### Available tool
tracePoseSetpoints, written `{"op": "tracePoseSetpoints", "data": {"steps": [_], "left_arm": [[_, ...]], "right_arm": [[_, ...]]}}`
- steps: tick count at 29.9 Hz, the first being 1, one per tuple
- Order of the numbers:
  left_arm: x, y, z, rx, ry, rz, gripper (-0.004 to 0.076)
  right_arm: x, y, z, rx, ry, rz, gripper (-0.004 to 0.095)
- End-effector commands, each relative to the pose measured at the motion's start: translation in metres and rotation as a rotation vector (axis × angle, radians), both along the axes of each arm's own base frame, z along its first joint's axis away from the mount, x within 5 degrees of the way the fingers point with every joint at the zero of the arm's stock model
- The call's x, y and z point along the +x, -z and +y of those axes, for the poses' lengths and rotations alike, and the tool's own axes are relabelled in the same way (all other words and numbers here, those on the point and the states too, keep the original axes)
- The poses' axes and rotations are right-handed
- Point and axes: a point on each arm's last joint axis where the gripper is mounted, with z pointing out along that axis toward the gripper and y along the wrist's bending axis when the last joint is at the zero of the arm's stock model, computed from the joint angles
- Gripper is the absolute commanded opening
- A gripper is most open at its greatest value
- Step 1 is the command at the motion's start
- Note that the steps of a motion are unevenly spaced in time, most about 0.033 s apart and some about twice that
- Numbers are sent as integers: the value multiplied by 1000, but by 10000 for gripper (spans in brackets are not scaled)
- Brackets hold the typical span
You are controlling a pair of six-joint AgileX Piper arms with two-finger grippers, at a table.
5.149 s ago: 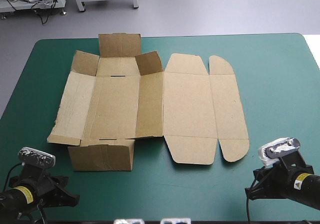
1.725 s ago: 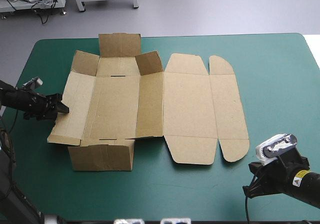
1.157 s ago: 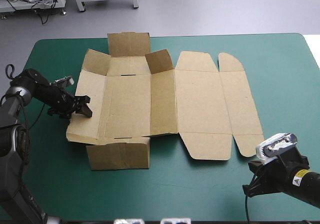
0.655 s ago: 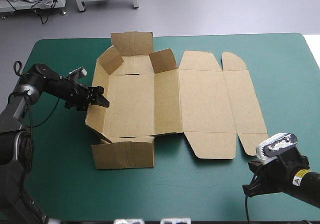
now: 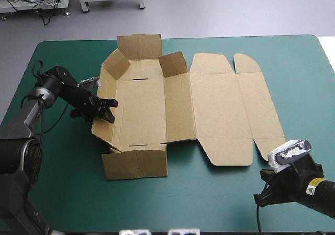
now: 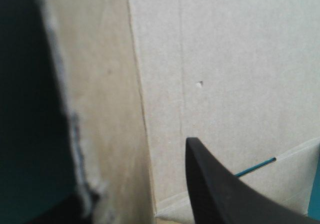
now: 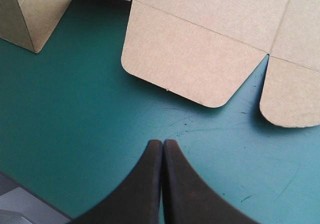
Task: Fold the box
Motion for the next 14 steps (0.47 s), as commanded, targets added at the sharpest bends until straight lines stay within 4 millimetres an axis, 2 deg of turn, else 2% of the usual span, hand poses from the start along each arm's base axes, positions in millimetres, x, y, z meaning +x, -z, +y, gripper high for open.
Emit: {"op": "tracePoseSetpoints", "data": {"steps": [1,4,5,6,9,14], "left_arm": [[-12,-24,-11,-48,39,17,237],[-11,-22,-10,-38,32,20,226],[-11,-22,-9,-27,34,18,201],[-11,-21,-8,-9,39,19,170],[-11,-18,-2,65,58,17,5],[-10,-17,3,123,100,-24,-10]], "right_arm": [[3,-11,2,33,1,-68,-18],[3,-11,2,33,1,-68,-18],[3,-11,2,33,1,-68,-18],[3,-11,2,33,1,-68,-18],[3,-11,2,33,1,-68,-18],[3,-11,2,37,0,-67,-18]]}}
